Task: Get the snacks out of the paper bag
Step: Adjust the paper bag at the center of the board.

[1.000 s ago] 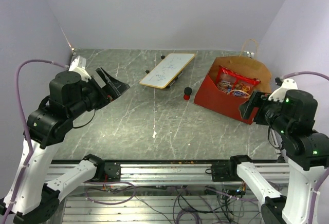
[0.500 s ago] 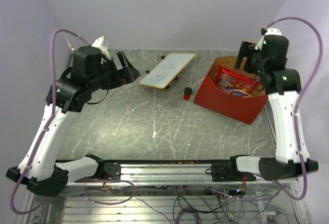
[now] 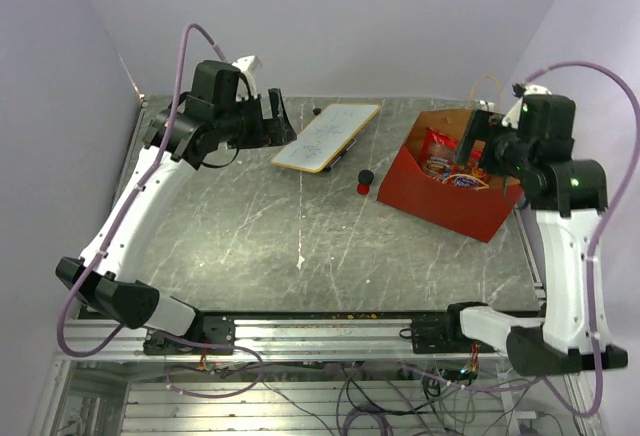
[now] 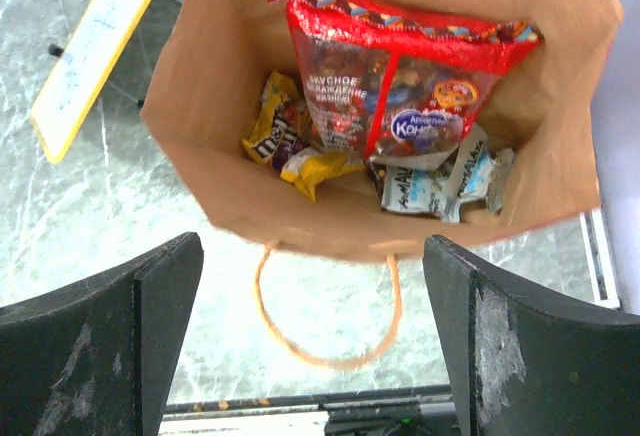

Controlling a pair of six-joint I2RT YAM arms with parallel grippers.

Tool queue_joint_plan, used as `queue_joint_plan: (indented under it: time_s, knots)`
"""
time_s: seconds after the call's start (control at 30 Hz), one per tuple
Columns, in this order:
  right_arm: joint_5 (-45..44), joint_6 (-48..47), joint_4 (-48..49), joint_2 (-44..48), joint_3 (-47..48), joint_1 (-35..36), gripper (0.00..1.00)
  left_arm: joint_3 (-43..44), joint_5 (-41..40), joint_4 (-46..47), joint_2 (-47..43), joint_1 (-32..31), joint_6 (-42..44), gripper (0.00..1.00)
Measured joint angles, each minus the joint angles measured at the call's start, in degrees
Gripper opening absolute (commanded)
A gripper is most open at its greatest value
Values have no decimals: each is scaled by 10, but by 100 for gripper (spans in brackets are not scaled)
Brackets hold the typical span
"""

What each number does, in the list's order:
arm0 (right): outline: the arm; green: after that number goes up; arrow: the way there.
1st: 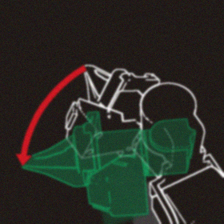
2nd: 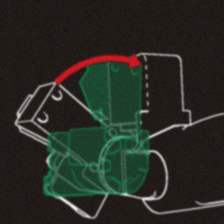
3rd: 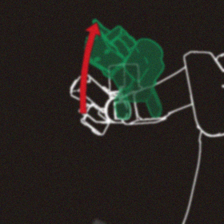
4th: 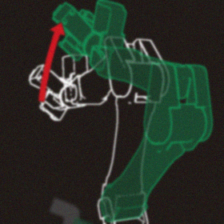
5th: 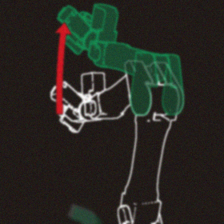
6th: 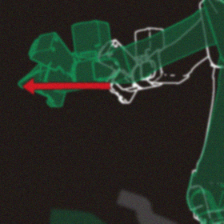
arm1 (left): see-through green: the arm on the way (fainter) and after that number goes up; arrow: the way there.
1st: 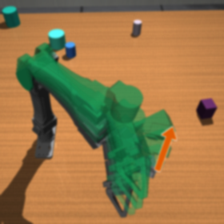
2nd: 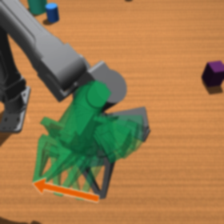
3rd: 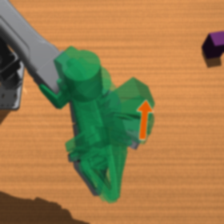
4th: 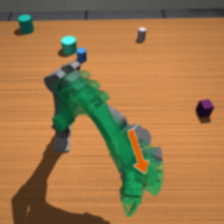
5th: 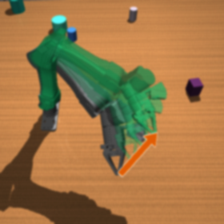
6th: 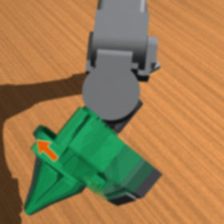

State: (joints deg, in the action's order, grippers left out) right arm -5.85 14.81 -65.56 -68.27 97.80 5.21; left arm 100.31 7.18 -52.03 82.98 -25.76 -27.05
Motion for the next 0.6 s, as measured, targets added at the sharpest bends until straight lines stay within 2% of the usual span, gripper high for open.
queue_joint_plan:
  time_s: [0.1,0.23,0.37,0.53,0.6]
  knots:
    - [8,19,-23,49,-19,0,92,-23,29,21,-16,0,-9,98]
    - [73,12,-29,94,-77,0,87,-48,53,31,-37,1,-28,97]
    - [120,-10,-29,94,-111,0,81,-85,68,34,-78,1,-45,99]
    - [125,-39,-29,78,-120,0,71,-109,69,23,-148,1,-54,98]
    - [125,-48,-31,77,-120,0,64,-111,69,19,-175,1,-58,98]
